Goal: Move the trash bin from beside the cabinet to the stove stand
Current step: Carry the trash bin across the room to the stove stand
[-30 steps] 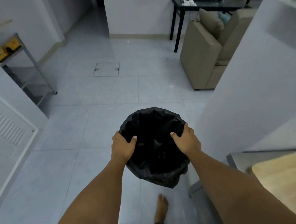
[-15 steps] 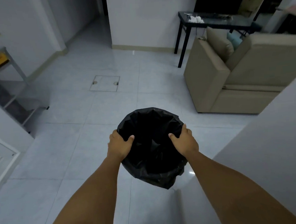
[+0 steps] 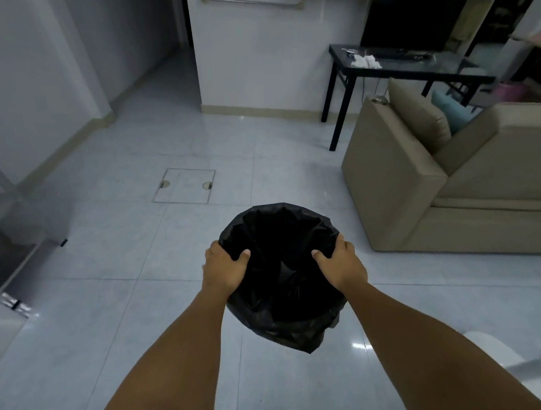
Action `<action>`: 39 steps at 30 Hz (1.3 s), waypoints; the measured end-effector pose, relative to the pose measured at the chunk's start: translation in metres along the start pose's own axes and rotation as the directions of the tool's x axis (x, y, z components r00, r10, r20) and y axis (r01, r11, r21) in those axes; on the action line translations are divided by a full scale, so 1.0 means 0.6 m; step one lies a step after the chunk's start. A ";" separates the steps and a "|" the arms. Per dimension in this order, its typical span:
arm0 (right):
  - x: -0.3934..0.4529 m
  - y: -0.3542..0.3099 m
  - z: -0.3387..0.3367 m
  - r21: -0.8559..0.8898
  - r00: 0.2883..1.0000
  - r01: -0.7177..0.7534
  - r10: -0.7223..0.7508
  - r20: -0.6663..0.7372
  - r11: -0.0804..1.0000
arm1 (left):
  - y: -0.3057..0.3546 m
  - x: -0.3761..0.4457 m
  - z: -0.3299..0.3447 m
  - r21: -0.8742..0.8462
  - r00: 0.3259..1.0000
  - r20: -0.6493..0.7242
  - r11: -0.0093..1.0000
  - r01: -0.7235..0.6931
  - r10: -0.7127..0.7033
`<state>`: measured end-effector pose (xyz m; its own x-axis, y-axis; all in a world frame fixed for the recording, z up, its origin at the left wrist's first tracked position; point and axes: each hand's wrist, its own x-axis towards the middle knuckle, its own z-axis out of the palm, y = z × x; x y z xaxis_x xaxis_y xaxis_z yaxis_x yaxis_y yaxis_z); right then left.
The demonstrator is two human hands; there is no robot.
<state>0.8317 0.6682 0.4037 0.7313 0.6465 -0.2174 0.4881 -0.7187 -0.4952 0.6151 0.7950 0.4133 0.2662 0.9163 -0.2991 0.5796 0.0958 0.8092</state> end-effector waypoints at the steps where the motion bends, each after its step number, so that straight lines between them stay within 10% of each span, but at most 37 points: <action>1: 0.027 -0.011 -0.003 0.002 1.000 -0.006 0.006 0.003 1.000 | 0.016 0.028 0.002 0.005 1.000 -0.002 1.000 -0.003 0.003; 39: 1.195 -0.459 -0.044 -0.123 0.918 0.313 -0.267 0.292 0.942 | 0.427 1.033 0.128 -0.197 0.910 -0.289 0.949 0.248 -0.298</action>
<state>1.2340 1.3227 0.4063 0.4018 0.8606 -0.3128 0.7473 -0.5056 -0.4311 0.9878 1.3574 0.3962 -0.1532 0.9176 -0.3669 0.4643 0.3946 0.7929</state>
